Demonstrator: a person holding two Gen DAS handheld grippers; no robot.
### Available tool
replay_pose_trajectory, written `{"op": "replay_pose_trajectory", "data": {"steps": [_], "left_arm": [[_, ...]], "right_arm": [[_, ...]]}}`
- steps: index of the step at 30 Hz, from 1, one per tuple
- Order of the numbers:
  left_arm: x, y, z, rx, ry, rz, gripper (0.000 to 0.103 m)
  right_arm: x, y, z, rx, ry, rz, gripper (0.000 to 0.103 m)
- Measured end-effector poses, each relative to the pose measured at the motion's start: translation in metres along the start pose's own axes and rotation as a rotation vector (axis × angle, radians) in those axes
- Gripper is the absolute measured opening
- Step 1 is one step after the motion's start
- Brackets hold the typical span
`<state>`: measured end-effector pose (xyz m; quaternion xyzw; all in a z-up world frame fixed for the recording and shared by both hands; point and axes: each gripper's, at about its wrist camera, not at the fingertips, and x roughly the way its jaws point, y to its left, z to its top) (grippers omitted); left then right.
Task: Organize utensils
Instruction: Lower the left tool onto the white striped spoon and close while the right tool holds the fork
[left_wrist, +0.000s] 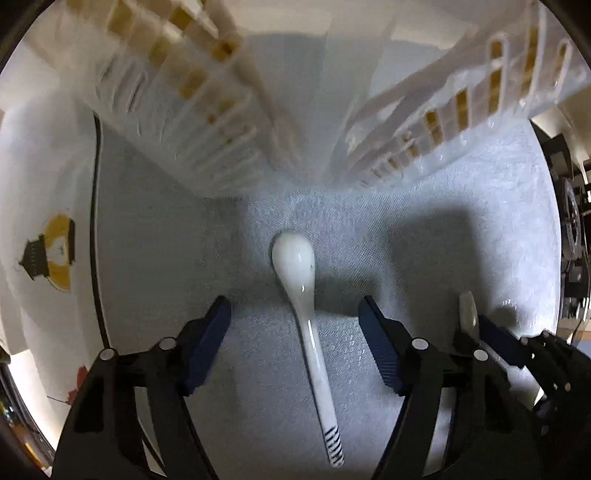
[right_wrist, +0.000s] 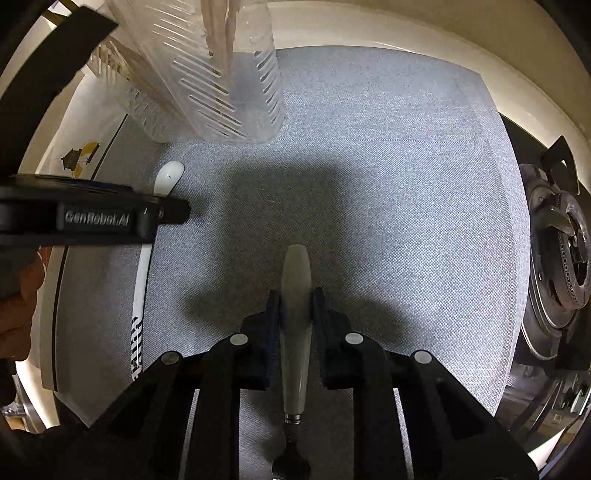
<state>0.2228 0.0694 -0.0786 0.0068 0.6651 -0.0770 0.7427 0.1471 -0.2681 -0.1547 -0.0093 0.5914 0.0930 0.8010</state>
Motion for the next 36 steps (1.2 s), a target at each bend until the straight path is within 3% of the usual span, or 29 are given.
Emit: {"op": "replay_pose_trajectory", "data": {"steps": [1, 3, 4, 5, 12, 26, 31, 36], "left_arm": [[0.000, 0.000, 0.001, -0.006, -0.002, 0.010, 0.062], [-0.002, 0.000, 0.004, -0.007, -0.021, 0.033, 0.043], [-0.003, 0.000, 0.004, 0.006, -0.035, 0.036, 0.022], [-0.003, 0.001, 0.005, 0.012, -0.034, 0.032, 0.020], [-0.018, 0.013, -0.008, -0.011, -0.067, -0.053, 0.019], [-0.126, 0.027, -0.055, 0.021, -0.342, -0.208, 0.018], [-0.163, 0.035, -0.070, 0.052, -0.439, -0.224, 0.017], [-0.189, 0.049, -0.080, 0.060, -0.492, -0.232, 0.005]], "right_arm": [[0.000, 0.000, 0.000, -0.004, 0.000, -0.001, 0.018], [0.005, 0.001, 0.006, -0.007, 0.002, -0.001, 0.018], [0.006, 0.002, 0.007, -0.008, 0.003, -0.001, 0.018], [0.006, 0.002, 0.007, -0.010, 0.004, -0.002, 0.018], [-0.001, 0.007, 0.013, -0.020, -0.006, 0.004, 0.018], [-0.070, 0.025, 0.015, -0.071, -0.147, 0.034, 0.018], [-0.101, 0.028, 0.008, -0.075, -0.209, 0.056, 0.018], [-0.128, 0.036, 0.008, -0.078, -0.281, 0.063, 0.018]]}}
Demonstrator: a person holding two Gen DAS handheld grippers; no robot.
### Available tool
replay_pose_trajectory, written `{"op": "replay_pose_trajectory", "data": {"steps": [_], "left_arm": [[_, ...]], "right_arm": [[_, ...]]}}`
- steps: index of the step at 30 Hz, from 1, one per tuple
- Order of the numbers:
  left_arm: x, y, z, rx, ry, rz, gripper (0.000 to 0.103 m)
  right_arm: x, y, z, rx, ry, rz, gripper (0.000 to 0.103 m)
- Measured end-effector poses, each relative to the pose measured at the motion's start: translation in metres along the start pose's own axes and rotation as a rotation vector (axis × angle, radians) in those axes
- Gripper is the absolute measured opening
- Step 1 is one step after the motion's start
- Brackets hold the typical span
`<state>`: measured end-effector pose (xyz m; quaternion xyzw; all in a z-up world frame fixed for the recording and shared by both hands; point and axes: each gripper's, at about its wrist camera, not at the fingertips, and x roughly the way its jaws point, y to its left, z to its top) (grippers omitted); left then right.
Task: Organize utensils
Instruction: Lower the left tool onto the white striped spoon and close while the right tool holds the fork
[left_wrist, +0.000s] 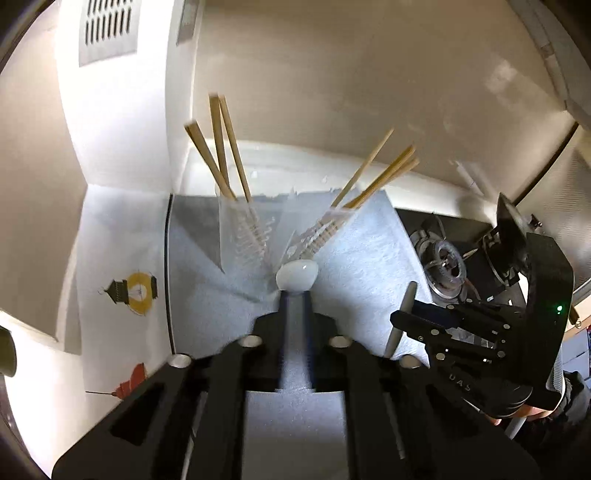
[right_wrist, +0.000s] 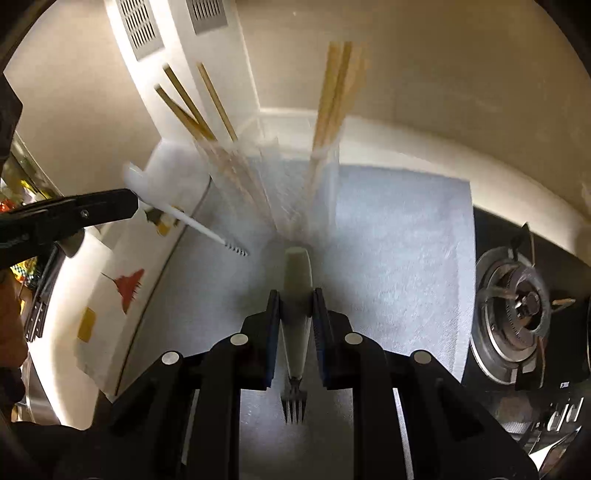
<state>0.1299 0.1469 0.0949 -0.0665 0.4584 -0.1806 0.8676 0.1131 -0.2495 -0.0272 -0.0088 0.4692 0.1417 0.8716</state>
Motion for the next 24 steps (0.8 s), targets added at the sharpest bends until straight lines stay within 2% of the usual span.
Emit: {"op": "replay_pose_trajectory", "data": {"steps": [4, 7, 15, 16, 17, 18, 20, 24], "left_arm": [[-0.012, -0.002, 0.006, 0.034, -0.053, 0.014, 0.005], [-0.001, 0.001, 0.005, 0.044, -0.031, 0.024, 0.005], [0.057, 0.029, -0.026, -0.022, 0.181, 0.028, 0.005], [0.068, 0.031, -0.030, -0.030, 0.214, 0.031, 0.007], [0.075, 0.033, -0.033, -0.041, 0.229, 0.028, 0.020], [0.082, 0.034, -0.035, -0.053, 0.242, 0.032, 0.043], [0.092, 0.033, -0.039, -0.062, 0.247, 0.043, 0.066], [0.106, 0.029, -0.044, -0.048, 0.304, 0.041, 0.066]], "right_arm": [[-0.010, 0.009, 0.011, -0.022, -0.050, -0.008, 0.018], [-0.006, 0.008, 0.015, -0.012, -0.048, -0.016, 0.018], [-0.005, 0.002, 0.014, 0.022, -0.046, -0.016, 0.018], [-0.005, 0.001, 0.015, 0.026, -0.044, -0.015, 0.018], [-0.006, 0.000, 0.016, 0.034, -0.042, -0.012, 0.018], [-0.006, -0.002, 0.017, 0.039, -0.039, -0.009, 0.018], [-0.009, -0.004, 0.018, 0.052, -0.035, 0.002, 0.018], [-0.019, -0.009, 0.022, 0.077, -0.035, 0.035, 0.018]]}}
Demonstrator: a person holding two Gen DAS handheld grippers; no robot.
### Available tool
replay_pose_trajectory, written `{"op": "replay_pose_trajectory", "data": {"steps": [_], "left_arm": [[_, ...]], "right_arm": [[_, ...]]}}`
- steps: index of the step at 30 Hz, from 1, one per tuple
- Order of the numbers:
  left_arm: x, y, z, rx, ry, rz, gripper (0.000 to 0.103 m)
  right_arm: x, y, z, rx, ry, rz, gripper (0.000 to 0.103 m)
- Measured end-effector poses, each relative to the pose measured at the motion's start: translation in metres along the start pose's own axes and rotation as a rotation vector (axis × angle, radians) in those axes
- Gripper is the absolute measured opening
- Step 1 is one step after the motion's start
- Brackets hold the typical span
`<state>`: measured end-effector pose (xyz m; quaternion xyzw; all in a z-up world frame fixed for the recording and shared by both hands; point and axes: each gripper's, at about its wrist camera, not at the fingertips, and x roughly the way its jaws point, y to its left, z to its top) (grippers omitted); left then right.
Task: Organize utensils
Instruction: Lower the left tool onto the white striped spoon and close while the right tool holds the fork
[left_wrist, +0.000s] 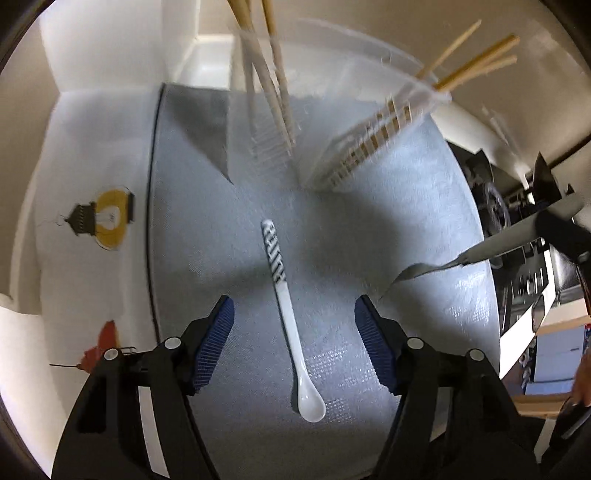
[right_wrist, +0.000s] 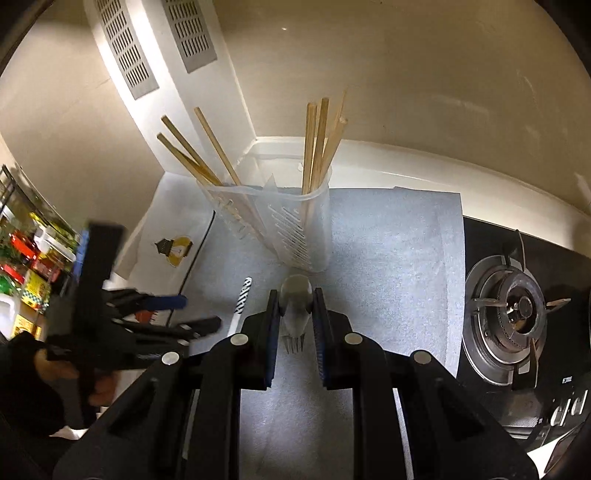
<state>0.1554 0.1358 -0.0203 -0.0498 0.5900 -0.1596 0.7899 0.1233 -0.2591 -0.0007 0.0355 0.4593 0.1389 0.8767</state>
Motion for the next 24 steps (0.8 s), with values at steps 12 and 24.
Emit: {"op": "replay_pose_trajectory", "data": {"steps": [12, 24], "left_arm": [[0.067, 0.012, 0.025, -0.062, 0.186, 0.066, 0.045], [0.065, 0.016, 0.039, -0.074, 0.180, 0.026, 0.010]], "right_arm": [[-0.002, -0.008, 0.014, 0.046, 0.037, 0.040, 0.018], [0.010, -0.037, 0.008, 0.090, 0.078, -0.019, 0.018]]}}
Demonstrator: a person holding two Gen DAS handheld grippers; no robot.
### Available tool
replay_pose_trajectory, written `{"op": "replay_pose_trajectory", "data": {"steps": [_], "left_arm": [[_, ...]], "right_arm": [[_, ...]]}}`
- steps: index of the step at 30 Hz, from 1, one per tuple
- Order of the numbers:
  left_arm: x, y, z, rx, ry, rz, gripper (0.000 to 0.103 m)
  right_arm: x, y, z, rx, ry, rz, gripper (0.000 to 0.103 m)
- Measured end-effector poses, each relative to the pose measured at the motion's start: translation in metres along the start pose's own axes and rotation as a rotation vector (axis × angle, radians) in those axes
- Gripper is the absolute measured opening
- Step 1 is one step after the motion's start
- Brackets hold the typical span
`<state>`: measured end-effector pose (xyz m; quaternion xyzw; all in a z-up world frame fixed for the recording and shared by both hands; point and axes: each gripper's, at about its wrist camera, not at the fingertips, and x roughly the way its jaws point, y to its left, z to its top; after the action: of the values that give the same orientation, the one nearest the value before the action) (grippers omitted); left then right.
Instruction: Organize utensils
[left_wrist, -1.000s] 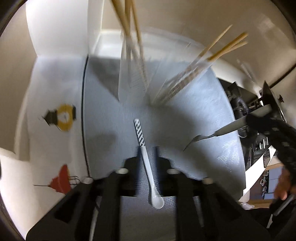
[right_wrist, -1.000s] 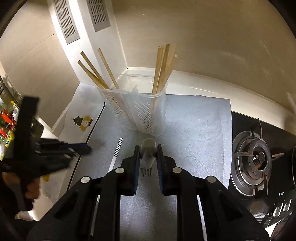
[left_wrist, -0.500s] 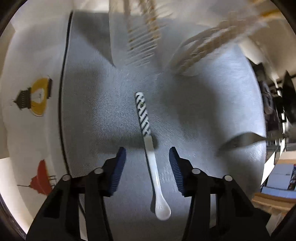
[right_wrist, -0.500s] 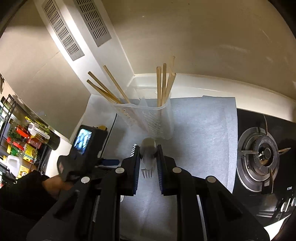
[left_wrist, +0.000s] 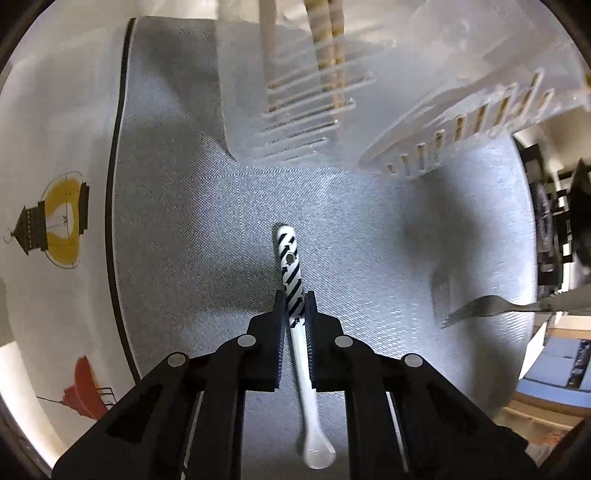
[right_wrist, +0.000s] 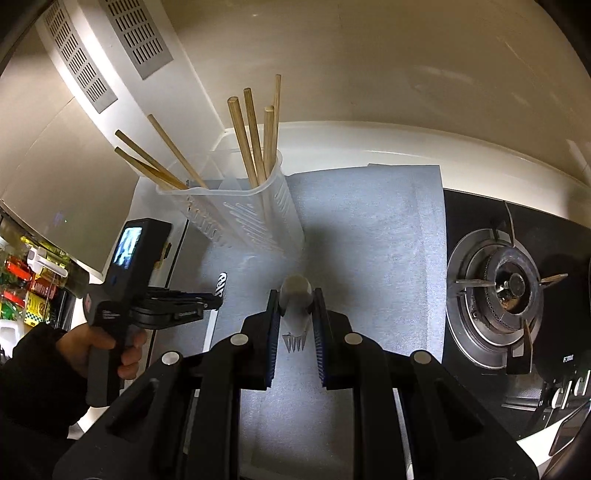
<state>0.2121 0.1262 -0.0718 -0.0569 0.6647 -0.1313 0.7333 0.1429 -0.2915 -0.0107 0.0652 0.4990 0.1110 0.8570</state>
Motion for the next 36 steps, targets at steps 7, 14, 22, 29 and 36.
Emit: {"op": "replay_pose_trajectory", "data": {"steps": [7, 14, 22, 29, 36], "left_arm": [[-0.063, -0.008, -0.026, 0.067, -0.144, -0.100, 0.000], [-0.050, -0.006, -0.014, 0.057, -0.126, -0.070, 0.000], [-0.011, -0.023, -0.010, 0.092, -0.057, 0.036, 0.045], [0.010, -0.022, 0.006, 0.075, -0.026, 0.083, 0.042], [0.018, -0.042, 0.014, 0.151, -0.062, 0.222, 0.012]], "right_arm": [[0.002, 0.001, 0.001, -0.011, -0.002, 0.017, 0.018], [0.006, 0.006, 0.003, -0.036, 0.006, 0.032, 0.018], [0.003, 0.007, 0.001, -0.045, 0.009, 0.029, 0.018], [0.002, 0.003, -0.001, -0.033, 0.007, 0.028, 0.018], [0.003, 0.002, -0.001, -0.032, 0.005, 0.030, 0.018]]}}
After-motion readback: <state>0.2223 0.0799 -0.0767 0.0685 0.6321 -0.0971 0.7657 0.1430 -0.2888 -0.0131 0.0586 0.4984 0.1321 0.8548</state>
